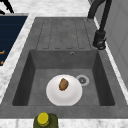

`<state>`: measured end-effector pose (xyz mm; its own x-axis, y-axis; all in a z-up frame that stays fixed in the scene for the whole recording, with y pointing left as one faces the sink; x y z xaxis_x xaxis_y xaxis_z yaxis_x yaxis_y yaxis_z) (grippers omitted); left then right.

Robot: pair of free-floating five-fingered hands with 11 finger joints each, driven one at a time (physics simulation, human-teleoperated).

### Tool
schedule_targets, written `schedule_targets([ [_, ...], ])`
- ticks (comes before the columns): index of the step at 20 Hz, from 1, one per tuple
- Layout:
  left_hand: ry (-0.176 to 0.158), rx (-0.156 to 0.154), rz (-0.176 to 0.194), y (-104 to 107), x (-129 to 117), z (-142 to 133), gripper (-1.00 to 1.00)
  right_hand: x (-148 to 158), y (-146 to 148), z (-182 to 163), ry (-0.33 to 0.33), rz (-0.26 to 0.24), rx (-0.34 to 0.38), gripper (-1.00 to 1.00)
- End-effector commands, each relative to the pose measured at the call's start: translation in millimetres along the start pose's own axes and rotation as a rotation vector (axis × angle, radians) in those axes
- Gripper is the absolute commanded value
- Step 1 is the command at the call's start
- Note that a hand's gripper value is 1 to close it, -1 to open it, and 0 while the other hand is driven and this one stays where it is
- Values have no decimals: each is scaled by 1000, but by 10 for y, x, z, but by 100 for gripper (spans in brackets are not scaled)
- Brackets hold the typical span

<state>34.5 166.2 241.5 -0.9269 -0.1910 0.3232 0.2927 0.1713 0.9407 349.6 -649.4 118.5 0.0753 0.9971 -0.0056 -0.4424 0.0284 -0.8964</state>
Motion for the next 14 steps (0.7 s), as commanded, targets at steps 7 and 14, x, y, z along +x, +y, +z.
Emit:
schedule_targets([
  [7, 0, 0, 0, 0, 0, 0, 0, 112, -127, 318, 42, -7, -115, 100],
  [14, 0, 0, 0, 0, 0, 0, 0, 404, -349, 696, 22, 19, -41, 100],
])
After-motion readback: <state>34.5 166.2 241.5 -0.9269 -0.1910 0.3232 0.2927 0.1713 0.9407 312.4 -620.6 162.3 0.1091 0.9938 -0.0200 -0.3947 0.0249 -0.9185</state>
